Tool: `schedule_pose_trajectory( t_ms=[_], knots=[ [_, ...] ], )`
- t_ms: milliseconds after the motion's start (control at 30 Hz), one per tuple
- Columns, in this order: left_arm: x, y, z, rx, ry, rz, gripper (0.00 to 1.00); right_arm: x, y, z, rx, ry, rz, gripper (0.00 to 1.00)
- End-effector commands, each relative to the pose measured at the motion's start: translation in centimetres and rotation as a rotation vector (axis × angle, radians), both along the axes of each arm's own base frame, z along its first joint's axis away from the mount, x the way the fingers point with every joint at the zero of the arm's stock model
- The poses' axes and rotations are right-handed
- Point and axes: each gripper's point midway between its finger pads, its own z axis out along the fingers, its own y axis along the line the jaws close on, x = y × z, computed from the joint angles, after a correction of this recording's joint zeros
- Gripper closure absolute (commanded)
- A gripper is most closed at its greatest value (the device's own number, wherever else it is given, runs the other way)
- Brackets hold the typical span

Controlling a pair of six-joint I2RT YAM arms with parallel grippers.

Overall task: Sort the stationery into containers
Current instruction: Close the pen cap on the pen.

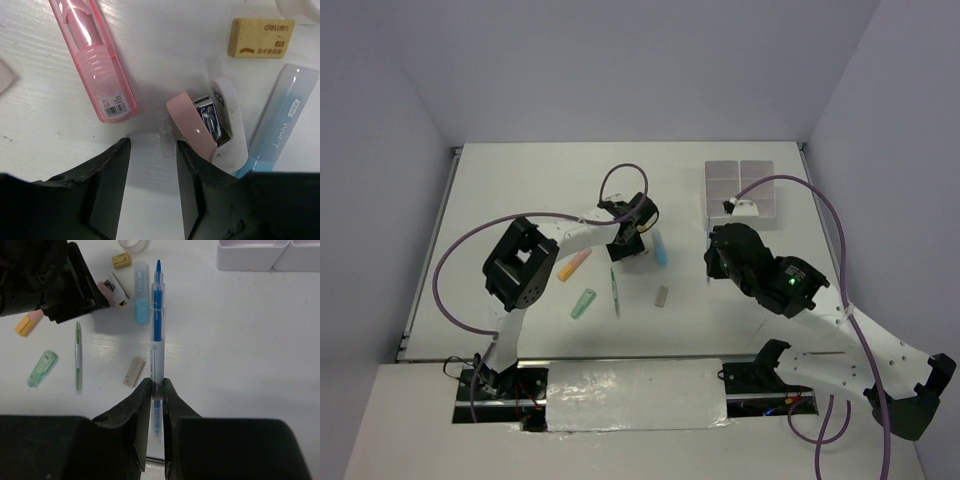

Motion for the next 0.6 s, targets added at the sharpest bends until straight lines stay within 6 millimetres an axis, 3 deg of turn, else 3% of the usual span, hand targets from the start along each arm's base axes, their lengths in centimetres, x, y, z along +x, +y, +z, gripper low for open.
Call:
schedule_pose_trajectory(
  t_ms=[0,100,167,300,367,567],
  knots=[
    [0.3,-0.2,-0.6,0.006,0.017,0.017,0.46,0.6,0.4,0.1,0.009,-0.022,-0.002,1.00],
    [0.3,-0.3,-1.0,0.017,0.031,0.008,0.48,0.7,0.3,0.1,0.006,-0.023,-0.001,1.00],
    [0.2,-0.2,-1.3,0.022,0.044,0.003,0.55,0.7,0.3,0.2,0.011,-0.029,0.000,1.00],
    [0.0,-0.3,-1.7,0.029,0.066,-0.009,0.55,0.6,0.3,0.5,0.019,-0.037,0.000,1.00],
    [-0.3,-0.3,-1.9,0.029,0.076,-0.016,0.65,0.6,0.4,0.5,0.025,-0.040,0.004,1.00],
    [-1.2,0.1,-2.6,0.027,0.095,-0.031,0.77,0.6,0.7,0.8,0.039,-0.041,0.016,1.00]
  ],
)
